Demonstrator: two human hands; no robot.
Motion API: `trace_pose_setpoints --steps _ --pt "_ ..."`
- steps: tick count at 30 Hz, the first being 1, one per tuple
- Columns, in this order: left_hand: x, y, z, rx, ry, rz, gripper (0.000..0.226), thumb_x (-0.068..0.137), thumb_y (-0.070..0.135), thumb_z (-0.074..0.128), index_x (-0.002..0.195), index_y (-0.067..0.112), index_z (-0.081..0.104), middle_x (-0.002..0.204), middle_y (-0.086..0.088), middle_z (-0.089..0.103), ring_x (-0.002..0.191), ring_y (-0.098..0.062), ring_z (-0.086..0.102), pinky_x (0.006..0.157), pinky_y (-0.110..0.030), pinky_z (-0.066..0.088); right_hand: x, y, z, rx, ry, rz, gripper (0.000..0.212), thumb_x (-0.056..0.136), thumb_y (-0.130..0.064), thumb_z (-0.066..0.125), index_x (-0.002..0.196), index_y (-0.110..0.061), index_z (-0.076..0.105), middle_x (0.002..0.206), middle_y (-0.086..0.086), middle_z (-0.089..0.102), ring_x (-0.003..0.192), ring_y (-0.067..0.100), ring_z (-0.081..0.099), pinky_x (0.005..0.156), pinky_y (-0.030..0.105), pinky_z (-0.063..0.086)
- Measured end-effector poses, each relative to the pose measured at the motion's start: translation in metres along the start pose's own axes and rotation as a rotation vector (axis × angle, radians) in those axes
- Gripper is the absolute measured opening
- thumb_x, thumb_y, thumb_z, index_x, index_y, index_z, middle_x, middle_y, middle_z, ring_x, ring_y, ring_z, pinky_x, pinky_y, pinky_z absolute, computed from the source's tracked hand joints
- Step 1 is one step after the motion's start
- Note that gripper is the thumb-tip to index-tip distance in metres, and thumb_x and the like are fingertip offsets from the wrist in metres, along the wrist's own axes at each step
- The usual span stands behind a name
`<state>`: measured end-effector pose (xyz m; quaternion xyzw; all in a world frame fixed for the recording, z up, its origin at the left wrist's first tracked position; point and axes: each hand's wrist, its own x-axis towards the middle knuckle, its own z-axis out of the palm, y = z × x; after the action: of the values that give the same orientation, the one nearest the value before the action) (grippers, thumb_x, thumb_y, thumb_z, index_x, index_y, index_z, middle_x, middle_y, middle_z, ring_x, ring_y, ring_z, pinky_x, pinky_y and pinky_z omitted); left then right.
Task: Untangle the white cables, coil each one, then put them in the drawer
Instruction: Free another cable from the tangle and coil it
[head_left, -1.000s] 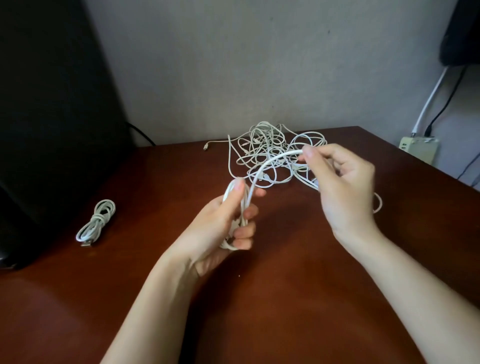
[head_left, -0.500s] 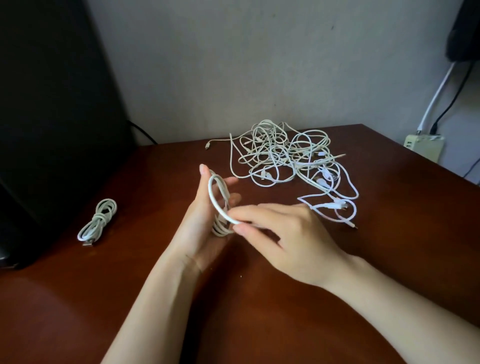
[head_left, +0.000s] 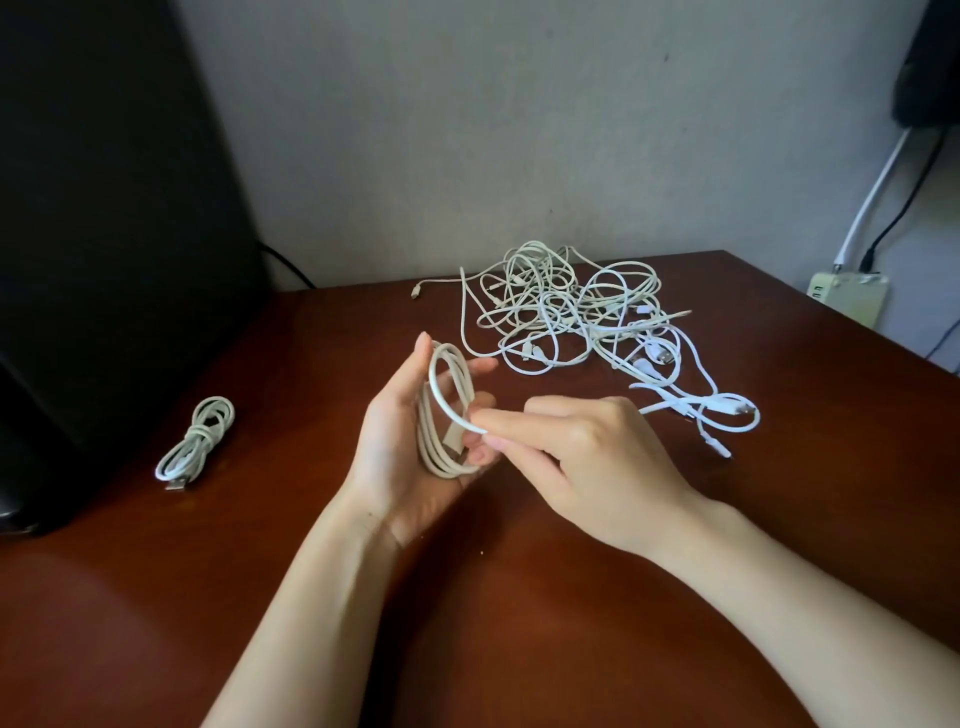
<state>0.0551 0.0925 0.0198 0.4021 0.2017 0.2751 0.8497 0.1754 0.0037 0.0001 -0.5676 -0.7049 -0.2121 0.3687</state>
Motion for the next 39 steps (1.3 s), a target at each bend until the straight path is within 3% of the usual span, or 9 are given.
trace_pose_setpoints --steps 9,14,18,21,23,29,34,37,39 --pt "0.006 -0.003 -0.001 0.233 0.122 0.07 0.055 0.097 0.052 0.032 0.101 0.006 0.061 0.059 -0.001 0.037 0.047 -0.014 0.035 0.054 -0.029 0.032 -0.004 -0.005 0.004 0.088 -0.079 -0.062 0.029 0.088 -0.032 0.057 0.109 -0.016 0.071 0.065 -0.007 0.056 0.061 0.012 0.051 0.051 0.03 0.049" --pt "0.006 0.007 -0.002 -0.02 0.119 0.182 0.049 0.099 0.04 0.027 0.096 0.004 0.059 0.051 0.0 0.036 0.035 -0.008 0.03 0.039 -0.016 0.025 0.004 0.002 -0.008 0.118 -0.11 -0.005 0.042 0.09 -0.034 0.053 0.128 -0.016 0.058 0.089 -0.003 0.064 0.087 0.014 0.054 0.084 0.027 0.043" --pt "0.003 0.014 -0.005 -0.214 0.082 0.193 0.046 0.098 0.04 0.026 0.092 0.006 0.057 0.053 0.003 0.033 0.037 -0.005 0.026 0.033 -0.014 0.019 0.007 0.021 -0.024 0.055 -0.266 0.198 0.053 0.084 -0.044 0.056 0.134 -0.029 0.049 0.107 -0.013 0.058 0.104 0.008 0.049 0.095 0.029 0.04" --pt "0.004 0.016 -0.008 -0.279 0.086 0.203 0.045 0.098 0.04 0.026 0.091 0.008 0.057 0.053 0.003 0.033 0.037 -0.005 0.027 0.034 -0.014 0.02 0.004 0.031 -0.029 -0.013 -0.495 0.353 0.053 0.08 -0.047 0.066 0.127 -0.041 0.042 0.112 -0.023 0.048 0.099 0.004 0.054 0.091 0.033 0.046" --pt "0.004 0.017 -0.009 -0.293 0.109 0.214 0.045 0.098 0.04 0.026 0.091 0.008 0.057 0.053 0.003 0.034 0.037 -0.006 0.028 0.033 -0.015 0.021 0.002 0.033 -0.027 0.003 -0.525 0.403 0.049 0.078 -0.044 0.071 0.114 -0.041 0.038 0.109 -0.022 0.048 0.087 0.004 0.059 0.083 0.033 0.05" --pt "0.006 0.017 -0.011 -0.304 0.207 0.265 0.043 0.099 0.038 0.028 0.092 0.007 0.058 0.054 0.002 0.036 0.039 -0.008 0.029 0.035 -0.015 0.022 0.002 0.038 -0.025 -0.008 -0.345 0.418 0.036 0.081 -0.029 0.07 0.091 -0.037 0.037 0.083 -0.015 0.054 0.061 0.0 0.051 0.064 0.031 0.047" --pt "0.006 0.016 -0.011 -0.24 0.265 0.29 0.043 0.099 0.037 0.028 0.095 0.006 0.058 0.053 0.001 0.037 0.041 -0.008 0.028 0.038 -0.016 0.021 0.006 0.031 -0.024 0.118 -0.185 0.419 0.025 0.081 -0.022 0.07 0.081 -0.032 0.048 0.066 -0.014 0.055 0.056 0.008 0.048 0.055 0.025 0.035" --pt "0.007 0.015 -0.01 -0.202 0.242 0.266 0.046 0.099 0.039 0.027 0.096 0.005 0.058 0.053 0.001 0.037 0.041 -0.008 0.028 0.037 -0.015 0.022 0.01 0.033 -0.034 -0.195 -0.182 0.544 0.02 0.082 -0.025 0.062 0.094 -0.034 0.049 0.082 -0.013 0.055 0.068 0.007 0.048 0.064 0.027 0.033" --pt "0.006 0.013 -0.009 -0.176 0.205 0.253 0.048 0.1 0.04 0.026 0.097 0.005 0.058 0.053 0.001 0.037 0.04 -0.008 0.028 0.036 -0.015 0.022 0.008 0.039 -0.042 -0.33 -0.358 0.621 0.037 0.082 -0.033 0.059 0.115 -0.037 0.045 0.107 -0.016 0.05 0.1 0.013 0.05 0.078 0.03 0.036"
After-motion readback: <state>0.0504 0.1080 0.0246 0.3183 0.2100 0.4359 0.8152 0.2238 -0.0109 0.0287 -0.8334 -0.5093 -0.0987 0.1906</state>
